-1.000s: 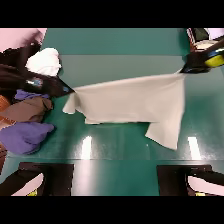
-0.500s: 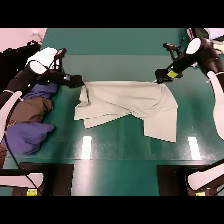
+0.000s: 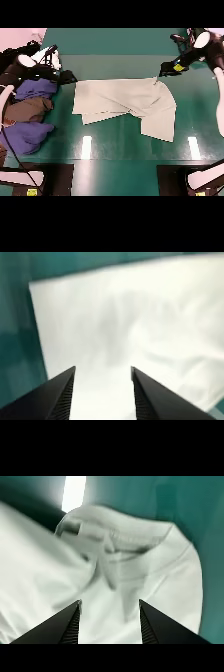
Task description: Fold the shirts.
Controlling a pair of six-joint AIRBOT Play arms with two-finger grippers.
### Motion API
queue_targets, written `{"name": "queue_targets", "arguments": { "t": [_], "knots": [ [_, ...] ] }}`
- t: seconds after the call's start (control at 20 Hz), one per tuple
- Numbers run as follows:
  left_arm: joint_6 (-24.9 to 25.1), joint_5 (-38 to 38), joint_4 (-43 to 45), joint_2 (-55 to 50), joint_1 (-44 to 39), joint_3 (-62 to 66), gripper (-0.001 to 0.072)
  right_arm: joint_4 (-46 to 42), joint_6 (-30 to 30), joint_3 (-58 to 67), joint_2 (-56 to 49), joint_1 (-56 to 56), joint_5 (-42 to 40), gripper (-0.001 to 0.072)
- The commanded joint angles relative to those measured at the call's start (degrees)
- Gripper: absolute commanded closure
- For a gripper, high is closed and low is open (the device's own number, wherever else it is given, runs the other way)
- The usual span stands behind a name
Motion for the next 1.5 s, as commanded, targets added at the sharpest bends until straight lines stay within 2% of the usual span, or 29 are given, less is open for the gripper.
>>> {"name": "queue_targets", "arguments": {
  "t": [0.0,0.15,0.35,0.55,0.8,0.85,0.9,0.95,1.1,1.25,1.45],
  "knots": [
    [0.52,-12.48,0.42,3.34,6.19,-4.90,0.0280,6.32,-3.02,-5.79,7.34,-3.48,2.01,0.0291],
    [1.49,-8.50,0.26,9.07,7.15,-18.69,0.0280,13.00,-3.65,-16.04,15.02,-6.82,0.59,0.0291],
    [3.26,-1.36,-2.75,11.21,7.15,-31.89,0.0280,13.64,-3.82,-26.73,22.49,-8.94,-4.57,0.0291],
    [4.68,4.02,-8.63,11.17,6.27,-33.94,0.0281,13.62,-3.82,-31.65,25.51,-8.98,-5.70,0.0291],
    [3.72,8.50,-8.48,11.17,-0.04,-33.92,0.0283,13.62,-3.82,-31.76,25.53,-8.98,-5.35,0.0291],
    [3.26,8.41,-8.41,11.17,-0.39,-33.92,0.0302,13.57,-3.82,-31.76,25.53,-8.98,-5.38,0.0291],
    [2.91,8.02,-8.44,11.17,-0.39,-33.92,0.0542,13.38,-3.82,-31.76,25.53,-9.01,-5.40,0.0291],
    [2.86,7.89,-8.44,11.23,-0.22,-33.92,0.0675,13.27,-3.82,-31.76,25.53,-9.05,-5.42,0.0291],
    [2.84,3.28,-6.21,11.41,-0.22,-30.25,0.0684,12.90,-3.85,-31.78,25.51,-11.41,-5.29,0.0291],
    [2.45,-1.86,-2.56,13.29,-0.22,-22.23,0.0684,12.94,-4.07,-33.68,25.49,-18.38,-4.42,0.0291],
    [2.36,-2.56,-2.80,14.91,-0.24,-15.04,0.0684,13.73,-6.97,-43.19,22.32,-26.93,-4.59,0.0291]
  ]
}}
